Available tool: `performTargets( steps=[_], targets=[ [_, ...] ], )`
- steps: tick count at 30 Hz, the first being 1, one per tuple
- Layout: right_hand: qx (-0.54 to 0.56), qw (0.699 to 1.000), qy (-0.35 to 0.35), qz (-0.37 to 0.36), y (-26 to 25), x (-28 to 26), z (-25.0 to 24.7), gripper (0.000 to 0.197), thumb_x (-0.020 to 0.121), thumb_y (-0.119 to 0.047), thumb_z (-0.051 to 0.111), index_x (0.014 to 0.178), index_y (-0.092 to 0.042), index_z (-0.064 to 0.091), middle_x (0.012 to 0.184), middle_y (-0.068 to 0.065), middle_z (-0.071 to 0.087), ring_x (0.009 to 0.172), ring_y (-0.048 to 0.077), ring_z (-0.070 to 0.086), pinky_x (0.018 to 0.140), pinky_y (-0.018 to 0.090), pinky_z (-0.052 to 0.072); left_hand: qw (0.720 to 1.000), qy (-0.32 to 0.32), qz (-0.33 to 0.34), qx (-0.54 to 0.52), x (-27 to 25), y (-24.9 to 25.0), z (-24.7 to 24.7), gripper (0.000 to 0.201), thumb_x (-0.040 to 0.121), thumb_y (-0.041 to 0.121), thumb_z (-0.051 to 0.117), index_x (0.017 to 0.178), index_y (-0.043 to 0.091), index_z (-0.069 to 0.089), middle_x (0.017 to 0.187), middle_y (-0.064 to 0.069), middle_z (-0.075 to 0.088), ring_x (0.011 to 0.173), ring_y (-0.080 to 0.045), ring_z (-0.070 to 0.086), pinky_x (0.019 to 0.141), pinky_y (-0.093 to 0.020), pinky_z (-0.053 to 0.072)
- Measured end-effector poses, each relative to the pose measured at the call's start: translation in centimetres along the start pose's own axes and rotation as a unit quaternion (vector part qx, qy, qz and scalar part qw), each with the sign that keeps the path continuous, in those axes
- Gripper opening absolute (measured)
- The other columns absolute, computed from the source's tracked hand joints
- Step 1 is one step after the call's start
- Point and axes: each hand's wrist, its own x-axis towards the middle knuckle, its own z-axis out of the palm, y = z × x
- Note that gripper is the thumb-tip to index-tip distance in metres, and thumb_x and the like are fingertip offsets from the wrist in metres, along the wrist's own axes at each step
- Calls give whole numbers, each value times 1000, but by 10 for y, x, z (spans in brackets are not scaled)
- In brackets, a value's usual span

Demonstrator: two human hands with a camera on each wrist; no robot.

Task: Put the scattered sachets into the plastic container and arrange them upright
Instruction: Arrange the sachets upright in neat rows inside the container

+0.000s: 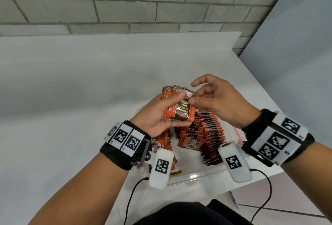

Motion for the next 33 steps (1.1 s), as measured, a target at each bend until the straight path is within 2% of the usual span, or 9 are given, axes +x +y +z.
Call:
performTargets(
  steps=[2, 6, 10, 13, 15, 20, 23, 28, 33],
  targets=[
    [23, 999, 33, 8, 1, -1, 0, 29, 80, -17, 74, 102, -22, 54, 76, -1, 64, 62, 15, 59, 56, 31, 49, 1000, 17, 8, -15, -1, -1, 2, 44, 73, 16, 64, 116, 8, 58, 99, -14, 70, 88, -25, 71, 73, -42, 60],
    [61, 996, 31, 61, 7, -8, 7, 41, 75, -25, 78, 104, -20, 50, 85, 3, 64, 67, 17, 65, 60, 35, 56, 998, 43, 39, -22, 1, -2, 5, 45, 73, 10, 63, 117, 5, 59, 105, -15, 70, 92, -26, 70, 78, -42, 59],
    [54, 997, 31, 54, 10, -10, 10, 38, 78, -12, 76, 109, -20, 56, 82, 7, 65, 71, 20, 66, 70, 38, 59, 998, 43, 42, -16, 1, -2, 8, 37, 74, 15, 65, 111, 11, 62, 105, -14, 70, 93, -25, 70, 78, -40, 59],
    [58, 996, 53, 32, 6, -9, 7, 32, 87, -5, 64, 111, -26, 65, 86, 11, 58, 74, 18, 64, 68, 34, 59, 998, 43, 36, 2, 1, 0, 8, 40, 75, 20, 66, 114, 12, 62, 109, -13, 70, 100, -26, 68, 81, -43, 58],
    [70, 996, 52, 28, 4, -10, 6, 34, 90, -1, 57, 108, -27, 68, 86, 9, 53, 71, 14, 64, 66, 29, 56, 998, 55, 32, 3, 1, -2, 7, 41, 77, 11, 65, 118, 9, 59, 110, -14, 69, 103, -29, 67, 82, -44, 57],
    [203, 968, 30, 143, 10, -12, 7, 25, 91, -7, 59, 114, -16, 55, 108, 14, 61, 82, 21, 65, 68, 37, 58, 995, 77, 66, -3, 3, -5, 5, 34, 87, -8, 49, 113, 11, 59, 103, -9, 71, 93, -23, 69, 78, -39, 59],
    [239, 959, 15, 151, 12, -14, 4, 16, 87, -9, 62, 102, -10, 58, 96, 14, 69, 73, 18, 67, 68, 34, 60, 994, 81, 73, 3, 2, -5, 4, 32, 86, -9, 50, 111, 9, 59, 105, -12, 70, 96, -24, 68, 82, -42, 57],
    [265, 957, 29, 112, 9, -16, -9, 31, 75, -13, 65, 105, -7, 62, 93, 12, 72, 77, 19, 70, 64, 27, 59, 995, 69, 77, -15, 1, -3, 1, 31, 87, -9, 51, 111, 9, 59, 113, -17, 68, 100, -28, 67, 83, -43, 57],
    [100, 991, 25, 82, 10, -26, -14, 14, 81, -6, 67, 92, -14, 66, 76, 3, 69, 69, 16, 67, 58, 24, 56, 984, 149, 92, -13, 3, -1, -6, 13, 86, 3, 60, 95, 12, 59, 92, -10, 63, 77, -19, 66, 78, -37, 54]
  ],
)
